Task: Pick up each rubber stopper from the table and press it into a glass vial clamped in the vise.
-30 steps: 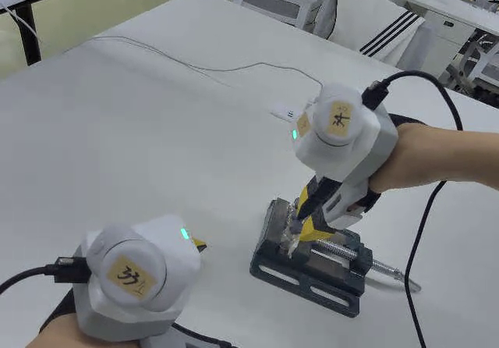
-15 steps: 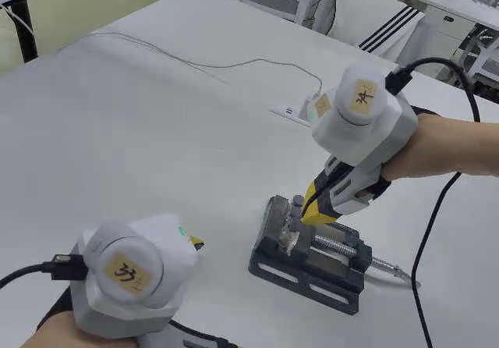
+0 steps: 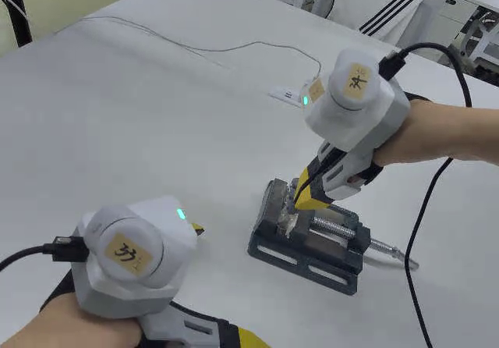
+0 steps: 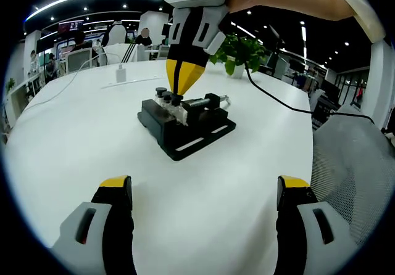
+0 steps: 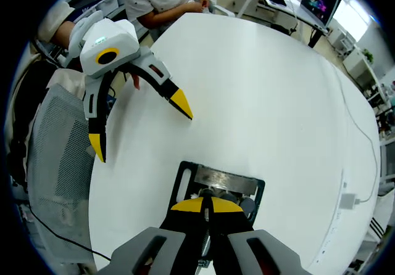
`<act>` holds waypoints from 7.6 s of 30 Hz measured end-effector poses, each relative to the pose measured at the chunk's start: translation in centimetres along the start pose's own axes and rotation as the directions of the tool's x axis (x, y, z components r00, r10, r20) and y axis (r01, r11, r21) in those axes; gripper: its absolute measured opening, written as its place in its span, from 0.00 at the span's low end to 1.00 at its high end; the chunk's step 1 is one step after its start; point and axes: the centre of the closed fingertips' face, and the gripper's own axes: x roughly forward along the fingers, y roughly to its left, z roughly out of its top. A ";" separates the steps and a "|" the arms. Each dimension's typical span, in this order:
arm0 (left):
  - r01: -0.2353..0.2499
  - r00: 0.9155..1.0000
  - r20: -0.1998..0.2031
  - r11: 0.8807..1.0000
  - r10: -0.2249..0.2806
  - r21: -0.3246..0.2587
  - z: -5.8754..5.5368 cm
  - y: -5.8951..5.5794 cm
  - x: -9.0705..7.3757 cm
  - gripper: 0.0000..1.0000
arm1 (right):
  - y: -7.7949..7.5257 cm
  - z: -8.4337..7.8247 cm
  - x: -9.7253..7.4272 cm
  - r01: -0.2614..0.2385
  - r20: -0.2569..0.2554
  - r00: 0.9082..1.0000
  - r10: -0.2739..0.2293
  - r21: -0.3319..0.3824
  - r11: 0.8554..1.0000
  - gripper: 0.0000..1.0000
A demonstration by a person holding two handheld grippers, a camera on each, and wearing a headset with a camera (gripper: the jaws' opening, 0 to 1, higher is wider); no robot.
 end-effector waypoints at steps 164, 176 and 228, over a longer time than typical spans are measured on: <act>-0.083 0.994 0.076 0.994 0.078 0.073 4.0 2.3 -2.9 0.99 | 9.2 -11.0 -2.7 0.144 0.358 0.765 -0.535 0.715 0.684 0.99; -0.060 0.998 0.030 0.994 0.057 0.092 2.9 1.7 -2.9 0.99 | 10.2 -11.3 -2.3 0.102 0.365 0.728 -0.580 0.780 0.618 0.99; -0.067 0.998 0.011 0.997 0.066 0.033 2.7 3.5 -1.4 0.99 | 11.9 -12.3 0.7 0.048 0.336 0.710 -0.619 0.854 0.518 0.99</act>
